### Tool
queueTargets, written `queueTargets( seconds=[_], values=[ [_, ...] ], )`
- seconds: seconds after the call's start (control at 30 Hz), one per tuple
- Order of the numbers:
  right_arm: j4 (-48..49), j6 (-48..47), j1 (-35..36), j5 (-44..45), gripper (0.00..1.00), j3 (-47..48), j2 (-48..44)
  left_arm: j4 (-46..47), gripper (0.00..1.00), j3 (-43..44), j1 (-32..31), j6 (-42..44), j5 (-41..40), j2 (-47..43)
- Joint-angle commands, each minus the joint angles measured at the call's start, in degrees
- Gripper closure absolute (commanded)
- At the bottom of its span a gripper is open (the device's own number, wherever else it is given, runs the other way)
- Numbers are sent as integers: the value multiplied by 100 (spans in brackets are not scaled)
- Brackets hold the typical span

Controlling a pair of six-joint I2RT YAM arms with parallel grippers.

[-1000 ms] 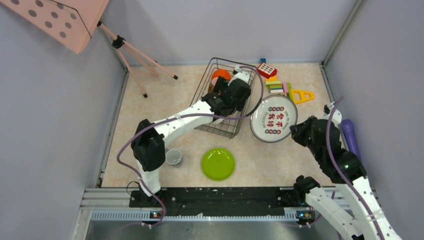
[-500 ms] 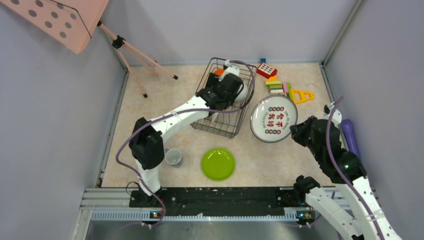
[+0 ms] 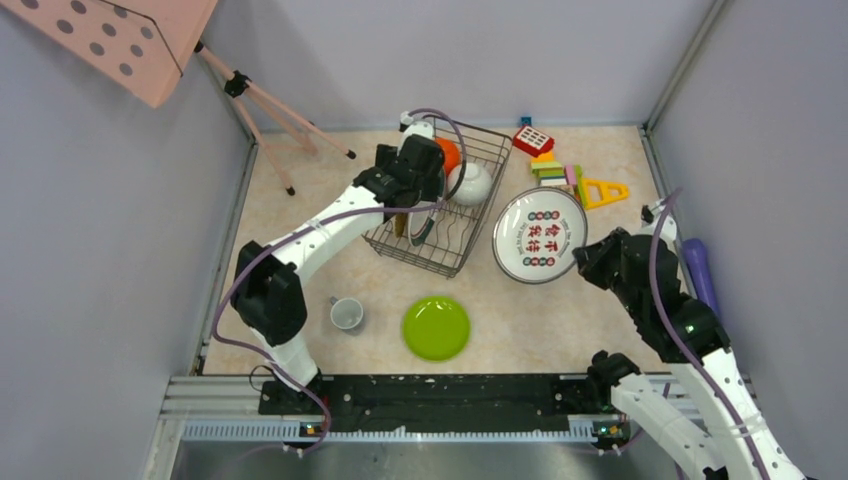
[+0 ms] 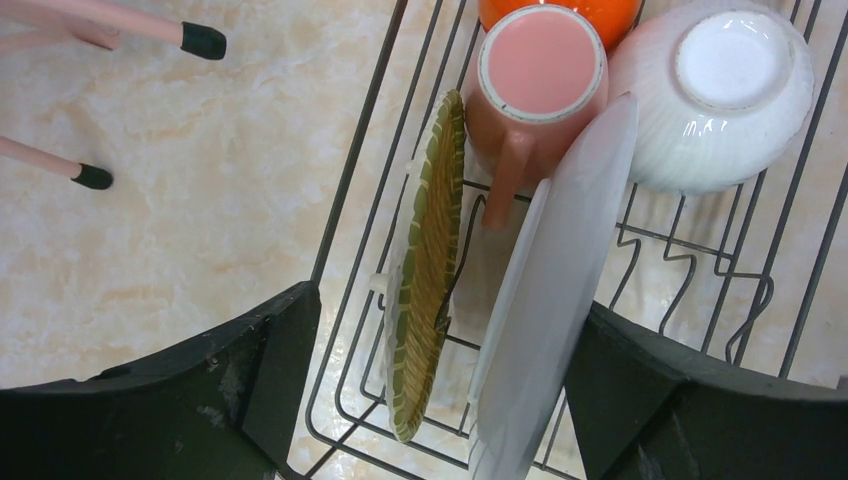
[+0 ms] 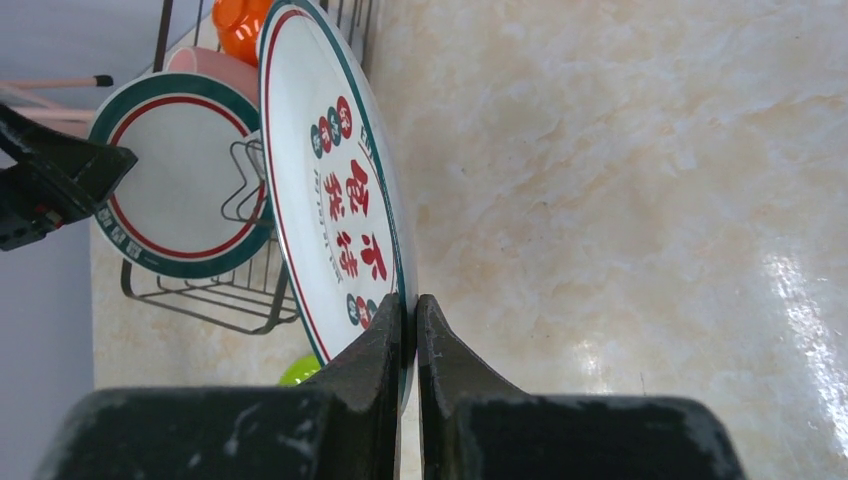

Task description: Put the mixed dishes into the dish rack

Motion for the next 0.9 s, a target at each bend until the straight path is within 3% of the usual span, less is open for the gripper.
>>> queueTargets(
  seconds=[0.0, 0.23, 0.6, 0.87],
  values=[
    [1062, -207, 10, -649, 100, 85, 115, 163, 9, -136, 157, -141, 172, -403],
    [2021, -613, 12, -1720, 100, 1, 481, 254, 5, -94, 190, -166, 740, -574],
    [3107, -500, 17, -1965, 100, -133, 1711, 73, 2, 21, 237, -187, 867, -893],
    [3336, -683, 9, -2116, 100, 27, 1881, 519, 3, -499, 332, -579, 2266, -1561]
  ],
)
